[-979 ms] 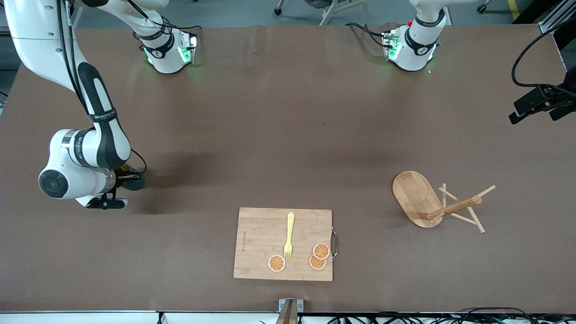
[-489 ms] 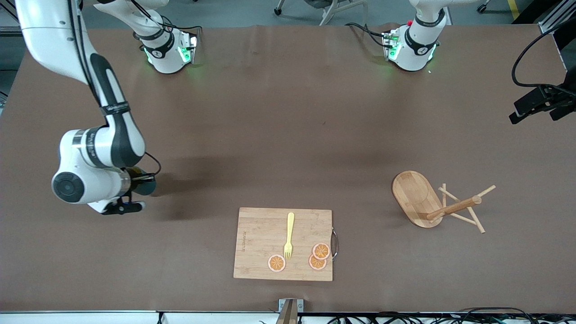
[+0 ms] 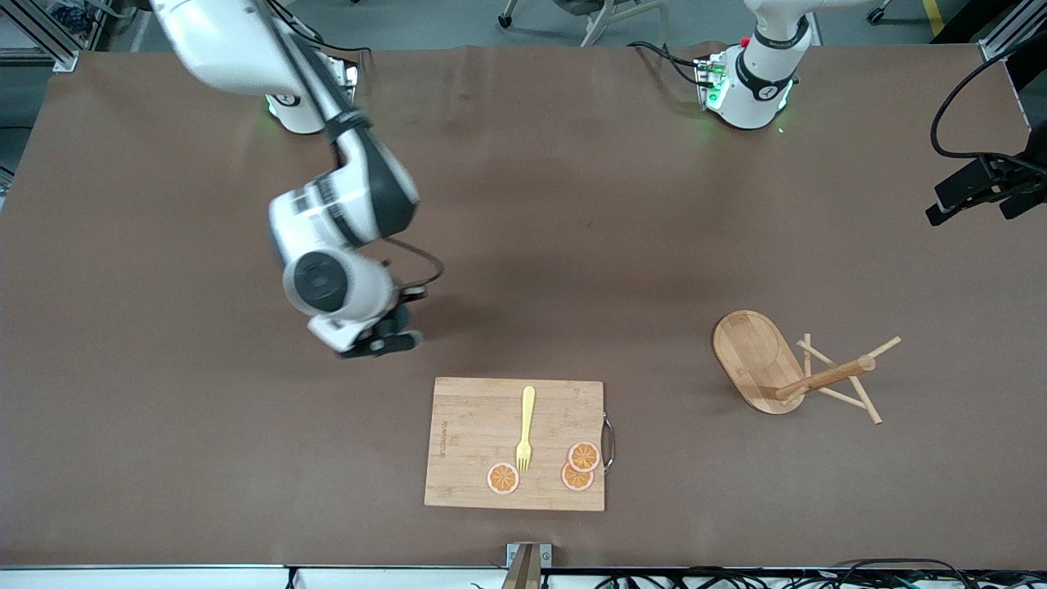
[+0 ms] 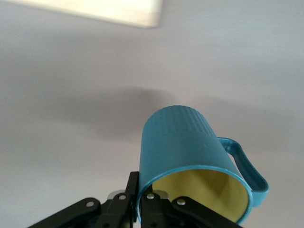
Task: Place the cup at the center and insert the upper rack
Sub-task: 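Carry the teal mug with the right gripper to the table center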
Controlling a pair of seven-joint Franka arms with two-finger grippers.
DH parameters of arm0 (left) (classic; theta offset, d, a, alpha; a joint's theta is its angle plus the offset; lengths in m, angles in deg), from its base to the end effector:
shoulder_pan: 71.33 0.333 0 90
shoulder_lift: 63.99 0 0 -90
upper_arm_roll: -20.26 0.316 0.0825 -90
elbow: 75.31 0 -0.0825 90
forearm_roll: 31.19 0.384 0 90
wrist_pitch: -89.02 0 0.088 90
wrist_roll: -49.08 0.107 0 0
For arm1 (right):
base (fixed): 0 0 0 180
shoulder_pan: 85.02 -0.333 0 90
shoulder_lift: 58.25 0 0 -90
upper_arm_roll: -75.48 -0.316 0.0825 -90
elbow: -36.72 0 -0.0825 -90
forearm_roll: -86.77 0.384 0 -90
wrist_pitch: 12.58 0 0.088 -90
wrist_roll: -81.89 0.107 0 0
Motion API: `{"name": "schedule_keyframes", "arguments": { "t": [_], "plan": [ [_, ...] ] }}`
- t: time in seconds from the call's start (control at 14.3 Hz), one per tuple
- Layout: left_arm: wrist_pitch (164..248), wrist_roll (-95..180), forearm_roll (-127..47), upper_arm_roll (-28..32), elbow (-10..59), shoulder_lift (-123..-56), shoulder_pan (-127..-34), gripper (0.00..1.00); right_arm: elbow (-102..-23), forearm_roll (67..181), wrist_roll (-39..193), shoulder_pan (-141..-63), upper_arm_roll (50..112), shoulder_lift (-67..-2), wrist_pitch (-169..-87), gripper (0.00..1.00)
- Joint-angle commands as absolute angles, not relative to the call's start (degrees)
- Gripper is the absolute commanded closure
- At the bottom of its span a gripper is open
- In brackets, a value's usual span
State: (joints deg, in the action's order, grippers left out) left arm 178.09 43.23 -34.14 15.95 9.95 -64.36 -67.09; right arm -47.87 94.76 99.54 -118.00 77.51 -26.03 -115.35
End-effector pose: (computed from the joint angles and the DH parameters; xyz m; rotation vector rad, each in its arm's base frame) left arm 0.5554 -0.0061 0.6586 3.0816 0.1519 0.0884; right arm 0.5734 0.3619 0.3323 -3.0979 -0.2916 0.4205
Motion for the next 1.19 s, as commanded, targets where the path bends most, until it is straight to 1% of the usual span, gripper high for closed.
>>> {"name": "schedule_keyframes", "arguments": {
  "t": [0.0,0.14,0.42,0.56,0.91,1.12],
  "plan": [
    [178.1,43.0,-33.2,15.9,9.7,-64.1,-67.1,0.00,-41.3,95.5,101.0,-125.1,78.5,-20.9,-115.0,0.99],
    [178.1,42.9,-33.2,15.9,9.7,-64.1,-67.2,0.00,-39.5,95.9,103.3,-128.2,78.5,-19.0,-116.1,0.99],
    [178.1,42.9,-33.3,15.9,9.7,-64.2,-67.2,0.00,-38.4,101.7,109.5,-131.8,78.4,-17.5,-123.5,0.99],
    [178.1,42.9,-33.3,15.9,9.7,-64.1,-67.2,0.00,-36.9,102.3,112.5,-133.2,78.4,-15.8,-126.9,0.99],
    [178.1,42.9,-33.3,15.9,9.7,-64.2,-67.1,0.00,-29.6,102.2,120.6,-136.8,78.6,-8.7,-127.3,0.99],
    [178.1,43.0,-33.3,15.9,9.7,-64.2,-67.1,0.00,-27.3,102.2,126.3,-137.3,78.5,-7.1,-127.4,0.99]
  ]
}}
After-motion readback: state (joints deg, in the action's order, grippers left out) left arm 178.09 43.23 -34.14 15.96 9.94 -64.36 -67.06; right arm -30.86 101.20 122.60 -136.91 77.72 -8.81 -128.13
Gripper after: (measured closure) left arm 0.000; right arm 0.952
